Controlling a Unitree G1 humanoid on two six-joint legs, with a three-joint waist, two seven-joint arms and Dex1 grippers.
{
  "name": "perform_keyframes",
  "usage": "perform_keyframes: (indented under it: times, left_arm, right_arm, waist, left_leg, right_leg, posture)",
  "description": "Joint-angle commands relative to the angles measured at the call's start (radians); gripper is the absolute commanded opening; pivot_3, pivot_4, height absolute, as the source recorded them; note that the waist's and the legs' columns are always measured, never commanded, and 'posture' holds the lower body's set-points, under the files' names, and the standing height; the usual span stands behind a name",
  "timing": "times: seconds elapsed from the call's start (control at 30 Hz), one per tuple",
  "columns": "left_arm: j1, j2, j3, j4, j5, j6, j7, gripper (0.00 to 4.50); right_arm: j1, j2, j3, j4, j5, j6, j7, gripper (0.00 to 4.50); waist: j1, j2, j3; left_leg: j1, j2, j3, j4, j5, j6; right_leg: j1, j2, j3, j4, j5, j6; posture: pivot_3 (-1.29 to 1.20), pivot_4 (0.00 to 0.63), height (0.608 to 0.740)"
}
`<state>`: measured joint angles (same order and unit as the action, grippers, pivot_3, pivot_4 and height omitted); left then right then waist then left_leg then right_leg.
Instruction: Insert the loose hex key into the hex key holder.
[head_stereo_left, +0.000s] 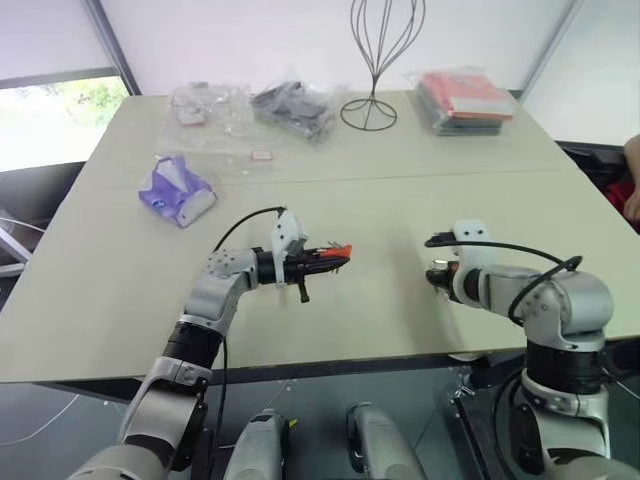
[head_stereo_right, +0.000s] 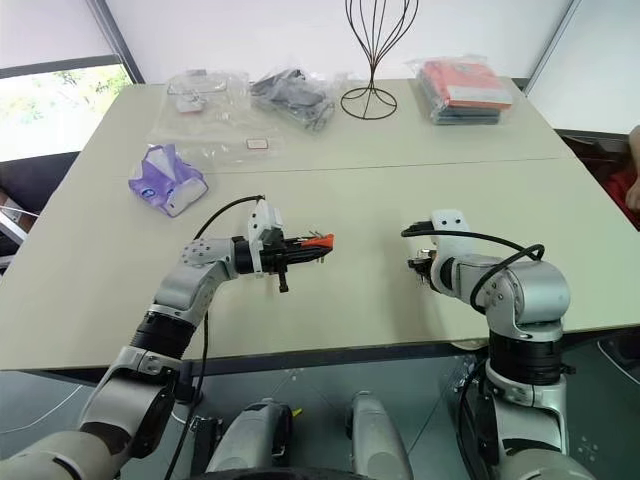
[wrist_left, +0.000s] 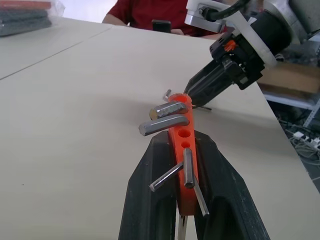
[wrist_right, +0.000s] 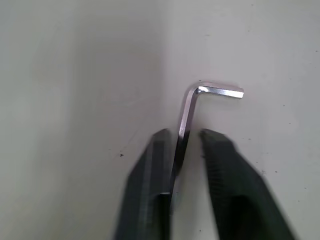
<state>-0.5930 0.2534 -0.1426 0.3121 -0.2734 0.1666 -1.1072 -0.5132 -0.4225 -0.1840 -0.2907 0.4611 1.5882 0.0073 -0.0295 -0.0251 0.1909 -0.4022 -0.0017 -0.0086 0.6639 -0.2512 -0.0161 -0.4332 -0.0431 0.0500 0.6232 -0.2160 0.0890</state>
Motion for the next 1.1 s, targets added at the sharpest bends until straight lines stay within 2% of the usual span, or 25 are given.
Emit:
perform_keyframes:
  times: [0.03,0.27,0.37,0.57,0.63,0.8,1.1]
  left_arm:
    - [0.000,-0.004,0.009,-0.038,-0.021,-0.006,0.006,0.00]
    - [0.000,-0.002,0.009,-0.032,-0.018,-0.011,0.004,0.00]
    - [-0.016,0.006,0.013,-0.007,-0.013,-0.022,-0.004,0.00]
    - [-0.073,0.018,0.023,0.061,-0.015,-0.037,-0.029,0.00]
    - [-0.099,0.014,0.033,0.088,-0.031,-0.026,-0.040,0.00]
    - [-0.227,0.001,0.066,0.216,-0.081,0.022,-0.109,0.00]
    - [-0.578,-0.010,0.114,0.555,-0.074,-0.018,-0.273,0.00]
  right_arm:
    - [0.027,0.028,0.034,0.068,-0.004,0.026,0.007,0.06]
    - [-0.005,-0.006,0.045,0.074,-0.032,0.005,0.056,0.06]
    - [-0.075,-0.051,0.050,0.098,-0.057,-0.132,0.101,0.06]
    - [-0.122,0.020,-0.087,0.086,-0.016,-0.290,0.151,0.06]
    - [-0.141,0.051,-0.124,0.062,0.013,-0.380,0.186,0.06]
    - [-0.236,0.146,-0.220,0.045,0.128,-0.539,0.239,0.06]
    - [-0.292,0.269,-0.170,0.046,0.234,-0.755,0.303,0.06]
  waist:
    - [-0.006,-0.001,-0.001]
    - [-0.012,-0.004,-0.003]
    - [-0.016,-0.004,-0.002]
    - [-0.012,-0.001,-0.001]
    - [-0.012,-0.001,-0.001]
    - [-0.012,-0.001,0.000]
    - [-0.012,-0.001,0.000]
  left_leg:
    - [0.000,0.000,0.000,0.000,0.000,0.000]
    - [0.006,0.002,-0.001,-0.001,0.000,0.000]
    - [0.005,0.002,0.000,-0.001,0.000,0.000]
    - [0.001,0.001,0.000,-0.001,0.000,0.000]
    - [-0.004,0.001,-0.001,-0.002,0.000,0.001]
    - [-0.009,0.000,0.001,-0.002,-0.001,0.001]
    - [-0.010,-0.002,0.001,-0.002,-0.001,0.001]
  right_leg:
    - [0.000,0.000,0.000,0.000,0.000,0.000]
    - [0.007,0.000,0.000,-0.004,0.000,0.000]
    - [0.007,-0.001,0.000,-0.006,0.000,0.000]
    - [0.003,-0.001,0.000,-0.006,0.001,0.002]
    - [-0.001,0.000,0.000,-0.006,0.005,0.008]
    - [-0.007,-0.002,0.000,-0.006,0.006,0.011]
    - [-0.007,-0.002,0.000,-0.006,0.006,0.011]
  posture:
    - [0.00,0.150,0.740]
    - [0.00,0.150,0.740]
    - [0.00,0.150,0.740]
    - [0.00,0.150,0.740]
    - [0.00,0.150,0.740]
    - [0.00,0.150,0.740]
    - [0.00,0.150,0.740]
